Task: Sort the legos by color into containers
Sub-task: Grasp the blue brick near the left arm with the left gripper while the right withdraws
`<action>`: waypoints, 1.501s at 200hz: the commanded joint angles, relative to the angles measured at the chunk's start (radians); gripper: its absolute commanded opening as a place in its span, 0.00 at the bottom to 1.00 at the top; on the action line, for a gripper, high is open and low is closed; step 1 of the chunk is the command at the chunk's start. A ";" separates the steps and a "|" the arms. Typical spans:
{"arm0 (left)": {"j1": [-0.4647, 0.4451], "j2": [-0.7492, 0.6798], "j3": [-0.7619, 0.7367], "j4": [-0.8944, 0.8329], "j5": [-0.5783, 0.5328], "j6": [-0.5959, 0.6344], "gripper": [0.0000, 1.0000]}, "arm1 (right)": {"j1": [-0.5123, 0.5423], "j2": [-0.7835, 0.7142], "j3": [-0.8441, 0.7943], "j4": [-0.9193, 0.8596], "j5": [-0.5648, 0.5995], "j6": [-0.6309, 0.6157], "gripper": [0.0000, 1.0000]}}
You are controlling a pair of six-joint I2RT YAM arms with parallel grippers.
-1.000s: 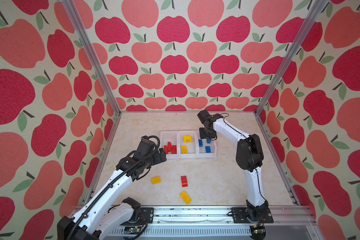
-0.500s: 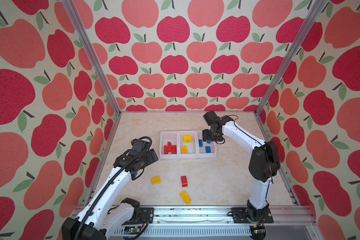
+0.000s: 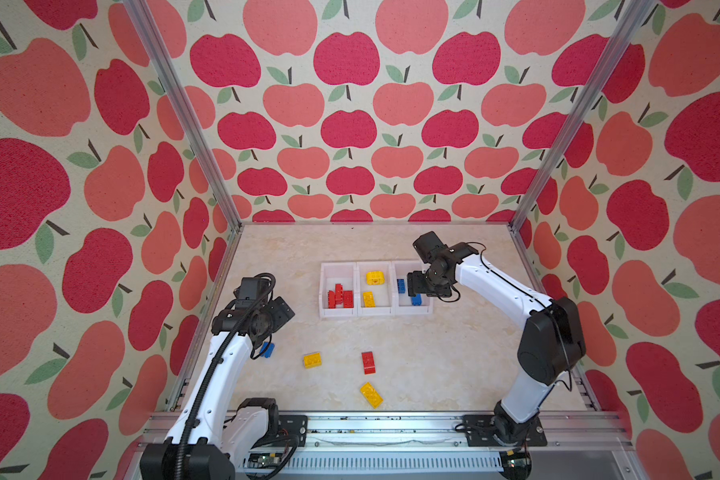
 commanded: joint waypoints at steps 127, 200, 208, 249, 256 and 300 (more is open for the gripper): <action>0.192 0.248 -0.041 -0.021 0.110 0.013 0.89 | 0.006 -0.159 -0.191 0.062 -0.118 0.053 0.84; 0.218 0.334 -0.061 0.023 0.087 -0.071 0.77 | 0.001 -0.157 -0.187 0.060 -0.126 0.059 0.84; 0.225 0.343 -0.063 0.025 0.087 -0.076 0.76 | 0.000 -0.158 -0.186 0.060 -0.126 0.061 0.84; 0.245 0.366 -0.089 0.057 0.086 -0.097 0.73 | 0.000 -0.160 -0.182 0.051 -0.123 0.067 0.84; 0.248 0.368 -0.093 0.063 0.087 -0.099 0.73 | 0.000 -0.160 -0.179 0.048 -0.122 0.067 0.84; 0.261 0.393 -0.121 0.105 0.087 -0.112 0.71 | 0.000 -0.154 -0.158 0.030 -0.116 0.068 0.84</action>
